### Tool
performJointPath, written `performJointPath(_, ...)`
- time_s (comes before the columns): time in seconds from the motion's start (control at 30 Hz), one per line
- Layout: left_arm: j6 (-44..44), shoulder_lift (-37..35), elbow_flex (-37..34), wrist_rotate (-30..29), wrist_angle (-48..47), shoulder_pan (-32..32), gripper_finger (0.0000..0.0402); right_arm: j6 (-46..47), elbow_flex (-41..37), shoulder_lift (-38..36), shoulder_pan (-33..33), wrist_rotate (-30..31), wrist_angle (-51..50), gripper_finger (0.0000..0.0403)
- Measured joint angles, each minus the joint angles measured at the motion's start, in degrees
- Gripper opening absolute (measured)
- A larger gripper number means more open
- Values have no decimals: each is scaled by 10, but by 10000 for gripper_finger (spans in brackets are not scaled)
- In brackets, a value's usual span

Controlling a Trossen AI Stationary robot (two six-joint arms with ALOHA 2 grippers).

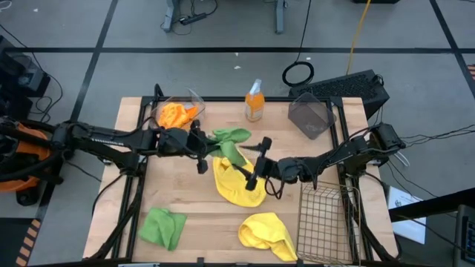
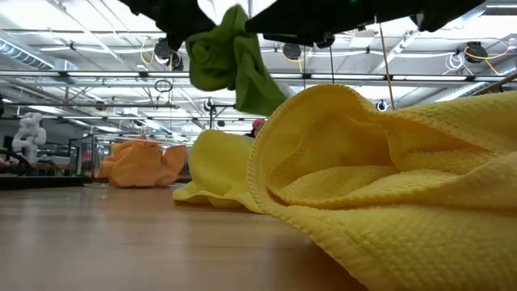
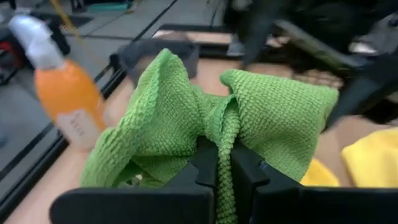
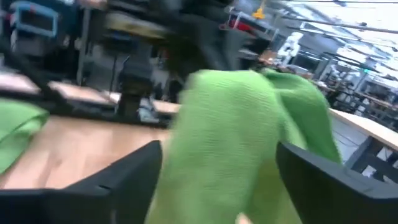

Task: Sort microfiber towel by color & place in baskets
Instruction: Put the top green microfiber cloth into the black bin

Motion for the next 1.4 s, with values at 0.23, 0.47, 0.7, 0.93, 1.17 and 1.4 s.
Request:
performJointPath(0.23, 25, 0, 0, -4, 65, -40, 17, 72, 0, 0, -24, -75, 24, 373)
performJointPath(0.47, 41, 15, 0, -5, 103, -64, 17, 73, 0, 0, -25, -140, 96, 375)
performJointPath(0.7, 71, 43, 0, 6, 155, -87, 18, 63, 0, 0, -30, -190, 108, 375)
performJointPath(0.93, 99, 59, 0, 49, 182, -102, 20, 69, 0, 0, -34, -217, 109, 367)
performJointPath(1.17, 100, 62, 0, 39, 184, -118, 104, 67, 0, 0, -33, -263, 107, 266)
performJointPath(1.4, 100, 62, 0, 30, 175, -132, 210, 61, 1, -1, -33, -263, 97, 148)
